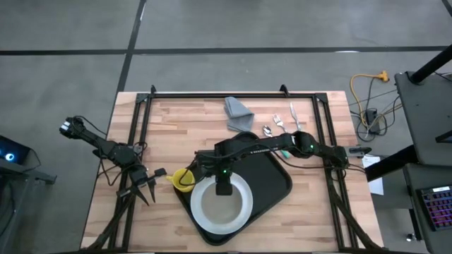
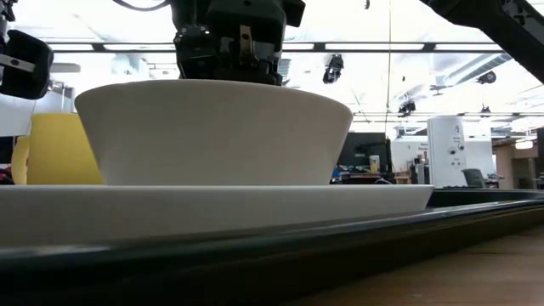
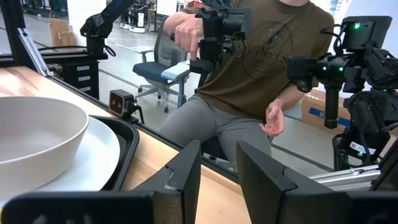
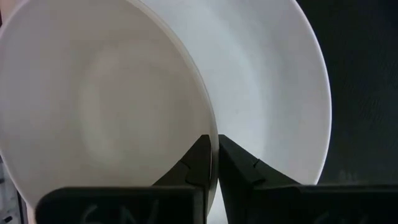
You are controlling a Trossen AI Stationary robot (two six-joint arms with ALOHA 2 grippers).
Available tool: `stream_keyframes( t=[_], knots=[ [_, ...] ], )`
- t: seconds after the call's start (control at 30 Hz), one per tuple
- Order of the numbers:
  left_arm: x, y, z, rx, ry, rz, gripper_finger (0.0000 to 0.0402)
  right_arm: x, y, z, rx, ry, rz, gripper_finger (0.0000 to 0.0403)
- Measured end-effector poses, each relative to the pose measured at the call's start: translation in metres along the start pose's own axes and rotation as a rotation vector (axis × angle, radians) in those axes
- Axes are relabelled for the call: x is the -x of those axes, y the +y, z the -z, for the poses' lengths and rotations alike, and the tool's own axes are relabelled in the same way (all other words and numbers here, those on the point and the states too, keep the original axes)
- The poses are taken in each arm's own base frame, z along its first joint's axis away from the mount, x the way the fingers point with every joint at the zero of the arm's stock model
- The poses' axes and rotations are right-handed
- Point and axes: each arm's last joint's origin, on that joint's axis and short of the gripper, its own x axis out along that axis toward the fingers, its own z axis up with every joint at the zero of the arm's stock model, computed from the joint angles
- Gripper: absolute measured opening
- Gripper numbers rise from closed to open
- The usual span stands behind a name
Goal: Set up tray
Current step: Put the gray bowl on top of the white plate, then put the gray napkin on the black tray to the right of the white plate
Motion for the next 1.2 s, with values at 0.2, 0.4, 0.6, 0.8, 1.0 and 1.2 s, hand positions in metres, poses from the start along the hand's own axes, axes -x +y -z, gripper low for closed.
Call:
stream_keyframes(
  t=[0.2,0.4,0.6,0.8,1.0,1.2],
  knots=[
    [0.000,0.000,0.000,0.000,0.000,0.000,0.0088,0.000,0.000,0.000,-0.005,0.000,-0.001,0.0018],
    [0.000,0.000,0.000,0.000,0.000,0.000,0.0088,0.000,0.000,0.001,0.002,0.007,-0.016,0.0022],
    [0.000,0.000,0.000,0.000,0.000,-0.001,0.0088,0.000,0.001,0.001,0.006,0.016,-0.019,0.0058],
    [0.000,0.000,0.000,0.000,-0.001,-0.001,0.0088,0.000,0.000,0.002,0.005,0.017,-0.019,0.0104],
    [0.000,0.000,0.000,0.000,-0.001,-0.001,0.0088,0.003,-0.003,0.002,-0.016,0.020,-0.016,0.0136],
    [0.000,0.000,0.000,0.000,-0.001,-0.002,0.0088,0.013,-0.003,0.004,-0.023,0.023,-0.014,0.0148]
  ],
)
